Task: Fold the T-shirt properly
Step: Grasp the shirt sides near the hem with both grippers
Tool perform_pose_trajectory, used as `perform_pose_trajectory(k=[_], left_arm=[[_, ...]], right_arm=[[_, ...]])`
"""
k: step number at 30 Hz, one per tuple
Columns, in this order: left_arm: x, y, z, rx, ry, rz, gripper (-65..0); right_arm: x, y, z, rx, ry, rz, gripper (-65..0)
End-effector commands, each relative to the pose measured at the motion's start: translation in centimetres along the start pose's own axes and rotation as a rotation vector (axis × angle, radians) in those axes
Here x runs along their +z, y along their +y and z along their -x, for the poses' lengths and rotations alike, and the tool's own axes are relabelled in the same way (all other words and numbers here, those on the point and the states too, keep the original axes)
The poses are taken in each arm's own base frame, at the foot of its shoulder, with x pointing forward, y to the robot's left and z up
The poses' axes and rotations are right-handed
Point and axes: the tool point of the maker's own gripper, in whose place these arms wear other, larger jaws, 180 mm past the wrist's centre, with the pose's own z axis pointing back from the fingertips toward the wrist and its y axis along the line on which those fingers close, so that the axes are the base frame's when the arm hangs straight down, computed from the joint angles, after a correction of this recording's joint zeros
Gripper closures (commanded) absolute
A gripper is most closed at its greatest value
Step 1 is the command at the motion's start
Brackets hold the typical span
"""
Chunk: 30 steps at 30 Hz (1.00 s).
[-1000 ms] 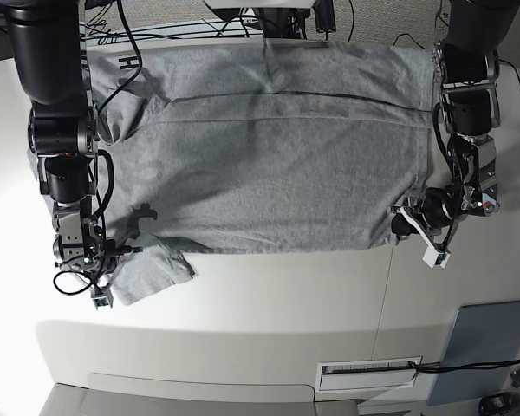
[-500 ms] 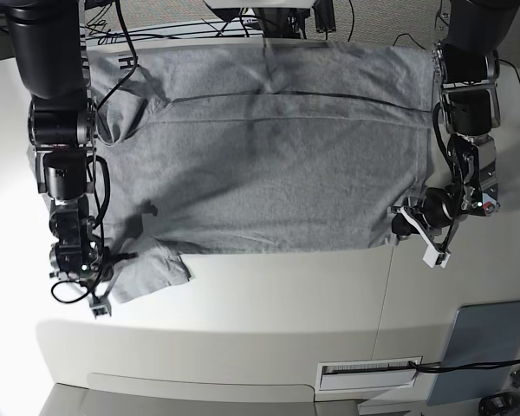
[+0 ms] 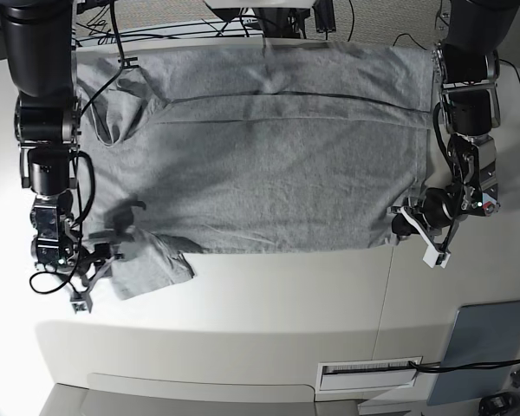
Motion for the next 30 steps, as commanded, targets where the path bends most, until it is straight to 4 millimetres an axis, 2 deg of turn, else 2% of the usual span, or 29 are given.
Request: perform_pose_trajectory(k=[1,7,12,14,18,21,25,30], left_arm=[[0.5,0.4,-1.2,-0.024,-0.011,-0.012,0.0],[0.5,0.4,-1.2,-0.024,-0.011,-0.013,0.0],[0.5,0.4,-1.2,-0.024,-0.012,-0.012,0.0],[0.5,0.4,-1.2,-0.023,-0.012,-0.013,0.0],[0.5,0.4,-1.2,-0.023,-0.011,-0.012,0.0],[0.5,0.4,-1.2,-0.024,-0.011,-0.013,0.0],[0.5,0.4,-1.3,-0.023,-0.014,-0.012,0.0],[0.6,0.4,-2.0,-0.026,-0.047,-0.013,0.0]], right_arm=[[0.5,-1.0,-1.8,-0.018,-0.044,0.013,-31.0],[-1.0,-1.2,2.5,-0.068,0.042,0.012,-31.0],[-1.3,-0.9,4.2,-0.069,0.097,0.000,-30.6],[-1.3,-0.3,4.7,-0.060,0.121,-0.019,-24.5],[-1.6,1.3,5.4,-0.055,0.162,-0.044,-7.4],[-1.8,2.3,5.2,-0.052,0.160,-0.060,0.0],[-1.8,2.5,3.8,-0.049,0.107,-0.062,0.0],[-0.4,1.9,0.3,-0.008,0.034,-0.043,0.0]])
